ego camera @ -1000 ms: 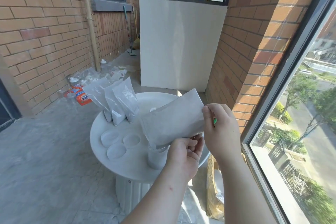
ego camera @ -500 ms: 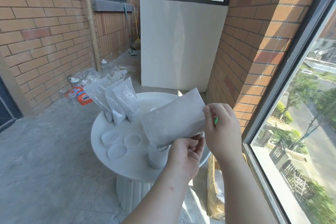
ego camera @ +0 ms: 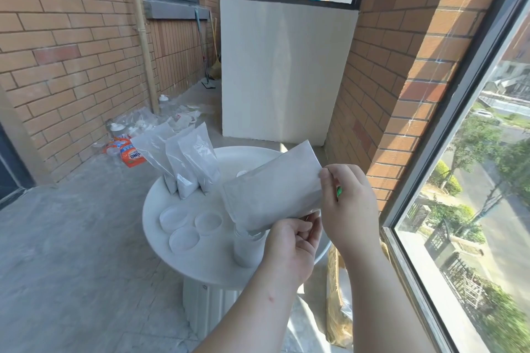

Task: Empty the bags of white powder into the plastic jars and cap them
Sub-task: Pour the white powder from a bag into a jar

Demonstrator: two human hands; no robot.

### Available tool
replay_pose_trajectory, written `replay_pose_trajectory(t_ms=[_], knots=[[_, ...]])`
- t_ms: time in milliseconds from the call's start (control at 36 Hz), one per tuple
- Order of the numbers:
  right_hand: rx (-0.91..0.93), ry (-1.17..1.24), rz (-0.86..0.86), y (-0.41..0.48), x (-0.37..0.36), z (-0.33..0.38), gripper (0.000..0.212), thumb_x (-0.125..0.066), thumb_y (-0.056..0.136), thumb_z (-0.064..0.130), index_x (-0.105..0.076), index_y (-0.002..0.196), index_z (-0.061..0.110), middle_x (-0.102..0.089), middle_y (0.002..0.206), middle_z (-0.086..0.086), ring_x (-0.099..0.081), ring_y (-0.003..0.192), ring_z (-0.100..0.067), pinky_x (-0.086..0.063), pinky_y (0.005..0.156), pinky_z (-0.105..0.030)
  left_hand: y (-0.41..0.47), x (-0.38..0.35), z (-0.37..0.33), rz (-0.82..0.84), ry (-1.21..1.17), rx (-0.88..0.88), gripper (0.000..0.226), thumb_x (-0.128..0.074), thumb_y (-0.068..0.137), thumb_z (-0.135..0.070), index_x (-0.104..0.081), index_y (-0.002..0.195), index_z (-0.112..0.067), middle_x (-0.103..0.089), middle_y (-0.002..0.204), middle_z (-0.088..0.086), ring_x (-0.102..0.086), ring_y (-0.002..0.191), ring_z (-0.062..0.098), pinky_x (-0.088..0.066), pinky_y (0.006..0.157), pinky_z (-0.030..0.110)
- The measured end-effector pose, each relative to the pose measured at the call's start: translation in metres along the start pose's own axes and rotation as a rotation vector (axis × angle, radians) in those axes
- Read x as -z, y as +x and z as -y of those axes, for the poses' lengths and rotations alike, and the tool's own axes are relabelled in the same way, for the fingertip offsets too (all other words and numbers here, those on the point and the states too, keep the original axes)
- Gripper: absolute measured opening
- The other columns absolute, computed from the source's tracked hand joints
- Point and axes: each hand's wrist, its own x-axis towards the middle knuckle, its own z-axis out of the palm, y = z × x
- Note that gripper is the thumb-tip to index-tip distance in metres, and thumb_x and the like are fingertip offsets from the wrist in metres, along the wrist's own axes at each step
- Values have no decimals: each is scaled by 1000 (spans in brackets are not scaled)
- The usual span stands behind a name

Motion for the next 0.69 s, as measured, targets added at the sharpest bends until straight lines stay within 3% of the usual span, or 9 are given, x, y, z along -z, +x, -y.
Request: replay_pose_trajectory(t_ms=[222,417,694], knots=[[0,5,-15,1,0,0,14,-56,101,14,-67,93,11,-60,93,3,-55,81,-18,-47,69,-39,1,1,0,7,14,-1,45,-33,82,22,-65,111,10,-70,107,21,-66,106,30,-55,89,35],[27,-19,-23,0,-2,-2,12,-57,100,14,-66,92,12,-61,92,3,-57,79,-22,-50,67,-45,1,1,0,0,17,-2,43,-33,82,22,-66,106,10,-70,103,21,-66,103,29,-56,85,34],[18,-26,-47,0,-2,-1,13,-57,100,15,-66,91,12,-58,92,6,-55,78,-19,-50,65,-42,1,1,0,0,20,0,43,-33,82,22,-66,106,10,-70,102,21,-66,104,30,-55,85,35]])
